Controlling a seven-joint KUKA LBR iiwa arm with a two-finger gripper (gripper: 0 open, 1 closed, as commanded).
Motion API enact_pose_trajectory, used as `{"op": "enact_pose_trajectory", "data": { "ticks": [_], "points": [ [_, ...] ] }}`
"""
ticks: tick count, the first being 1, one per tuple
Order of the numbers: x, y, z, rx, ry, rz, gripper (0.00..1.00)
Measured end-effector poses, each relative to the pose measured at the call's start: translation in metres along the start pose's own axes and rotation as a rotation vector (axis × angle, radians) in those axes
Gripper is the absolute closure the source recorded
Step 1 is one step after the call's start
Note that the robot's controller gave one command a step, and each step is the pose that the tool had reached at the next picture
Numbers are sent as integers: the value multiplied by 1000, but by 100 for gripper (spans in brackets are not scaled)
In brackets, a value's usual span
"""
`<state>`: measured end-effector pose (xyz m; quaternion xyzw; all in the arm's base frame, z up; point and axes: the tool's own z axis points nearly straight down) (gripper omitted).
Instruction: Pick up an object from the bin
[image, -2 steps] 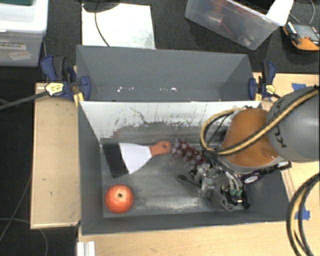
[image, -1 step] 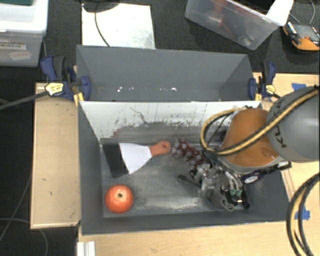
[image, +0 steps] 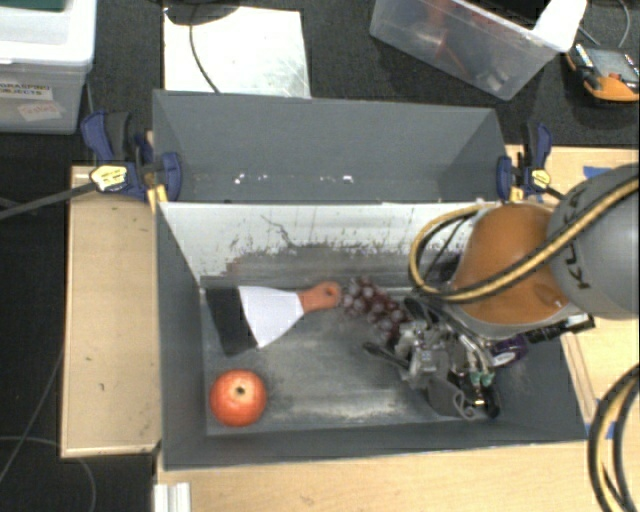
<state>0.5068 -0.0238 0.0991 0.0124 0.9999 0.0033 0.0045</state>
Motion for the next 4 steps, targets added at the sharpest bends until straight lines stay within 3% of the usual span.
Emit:
{"op": "enact_pose_trajectory", "data": {
  "ticks": [4],
  "points": [
    [-3, 0, -94, 0, -6, 4, 100]
  ]
}}
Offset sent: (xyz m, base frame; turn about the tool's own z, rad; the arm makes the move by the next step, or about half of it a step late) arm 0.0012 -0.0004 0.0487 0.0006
